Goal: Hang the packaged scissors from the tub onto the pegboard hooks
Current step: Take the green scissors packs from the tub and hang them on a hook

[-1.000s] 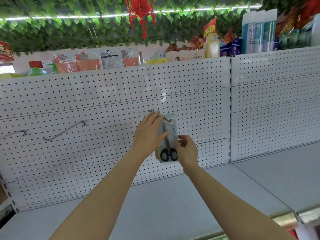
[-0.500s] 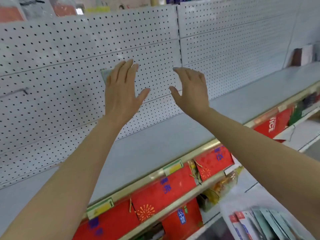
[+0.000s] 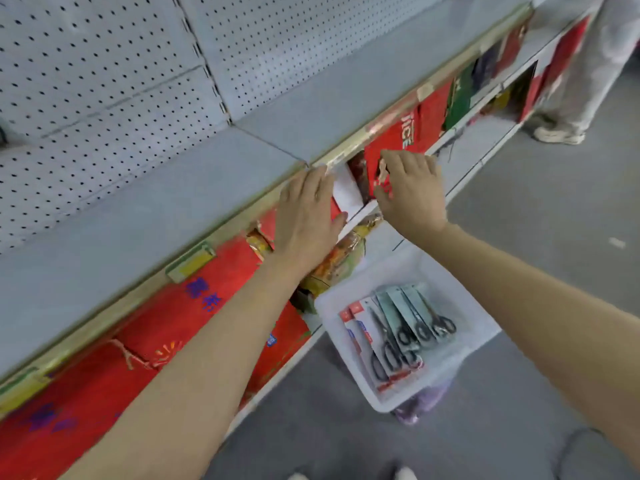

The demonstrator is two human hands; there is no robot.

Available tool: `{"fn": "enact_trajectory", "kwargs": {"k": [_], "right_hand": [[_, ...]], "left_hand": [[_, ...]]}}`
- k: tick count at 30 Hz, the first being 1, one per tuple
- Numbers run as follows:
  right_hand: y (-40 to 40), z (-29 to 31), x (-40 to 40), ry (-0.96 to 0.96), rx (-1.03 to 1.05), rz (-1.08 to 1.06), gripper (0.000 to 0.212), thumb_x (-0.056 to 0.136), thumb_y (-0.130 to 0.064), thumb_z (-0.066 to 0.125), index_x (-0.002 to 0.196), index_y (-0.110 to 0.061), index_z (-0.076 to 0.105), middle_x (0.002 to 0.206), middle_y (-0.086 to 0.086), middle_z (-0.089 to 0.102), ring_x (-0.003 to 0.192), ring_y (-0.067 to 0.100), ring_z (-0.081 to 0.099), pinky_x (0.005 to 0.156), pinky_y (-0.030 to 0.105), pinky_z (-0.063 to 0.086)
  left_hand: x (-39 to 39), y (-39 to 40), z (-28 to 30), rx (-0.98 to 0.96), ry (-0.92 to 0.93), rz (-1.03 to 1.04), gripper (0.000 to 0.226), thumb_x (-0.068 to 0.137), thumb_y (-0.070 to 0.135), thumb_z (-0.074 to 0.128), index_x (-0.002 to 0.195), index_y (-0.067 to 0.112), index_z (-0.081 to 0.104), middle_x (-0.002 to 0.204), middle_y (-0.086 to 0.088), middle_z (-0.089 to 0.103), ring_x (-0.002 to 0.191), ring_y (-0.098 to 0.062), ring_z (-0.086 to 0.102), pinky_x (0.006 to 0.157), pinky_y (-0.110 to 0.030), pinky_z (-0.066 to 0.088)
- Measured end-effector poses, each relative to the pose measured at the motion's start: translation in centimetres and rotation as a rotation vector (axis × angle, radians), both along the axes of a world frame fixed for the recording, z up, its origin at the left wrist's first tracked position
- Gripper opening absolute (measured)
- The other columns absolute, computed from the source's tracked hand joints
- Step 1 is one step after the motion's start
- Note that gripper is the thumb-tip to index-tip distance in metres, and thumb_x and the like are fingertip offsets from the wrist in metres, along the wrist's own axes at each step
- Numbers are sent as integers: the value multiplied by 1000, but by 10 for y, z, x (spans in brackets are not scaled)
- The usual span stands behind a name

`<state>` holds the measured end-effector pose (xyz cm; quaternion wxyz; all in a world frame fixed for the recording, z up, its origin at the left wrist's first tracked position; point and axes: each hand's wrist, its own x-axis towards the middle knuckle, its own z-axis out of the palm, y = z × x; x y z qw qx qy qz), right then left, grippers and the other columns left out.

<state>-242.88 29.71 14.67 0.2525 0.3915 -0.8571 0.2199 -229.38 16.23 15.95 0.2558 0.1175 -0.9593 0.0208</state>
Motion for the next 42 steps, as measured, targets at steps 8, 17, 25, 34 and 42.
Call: {"fn": "enact_trajectory", "kwargs": {"k": [8, 17, 25, 34, 42], "right_hand": [[92, -179, -41, -253, 350, -166, 53, 75, -18, 72, 123, 0, 57, 108, 17, 67, 96, 38, 62, 85, 47, 46], [127, -334, -53, -512, 593, -259, 42, 74, -7, 65, 115, 0, 59, 103, 15, 68, 95, 38, 61, 85, 45, 43], [112, -404, -73, -925, 650, -421, 54, 91, -44, 54, 127, -5, 47, 126, 18, 50, 115, 37, 45, 98, 43, 36], [109, -403, -86, -1321, 405, -513, 75, 70, -47, 81, 122, -6, 46, 128, 16, 41, 104, 33, 52, 93, 39, 45], [122, -395, -77, -1464, -86, -538, 47, 79, -21, 77, 122, -12, 59, 108, 5, 70, 80, 21, 63, 57, 25, 47]], "left_hand": [[-56, 66, -183, 176, -344, -60, 63, 77, 37, 73, 128, 6, 54, 138, -11, 52, 126, -32, 47, 104, -44, 37], [-73, 106, -336, 264, -692, -75, 57, 91, 37, 60, 136, 7, 45, 142, -9, 45, 130, -29, 39, 109, -41, 33], [-95, 118, -397, 455, -711, 49, 43, 95, 37, 55, 127, 9, 50, 123, -6, 56, 111, -22, 50, 96, -33, 43], [-134, 128, -400, 1147, -535, 693, 47, 92, 33, 62, 128, 9, 42, 122, -9, 60, 106, -29, 61, 71, -33, 39], [-157, 134, -418, 1396, -370, 790, 16, 88, 26, 63, 98, 14, 60, 88, -1, 66, 72, -17, 59, 63, -30, 48]]}}
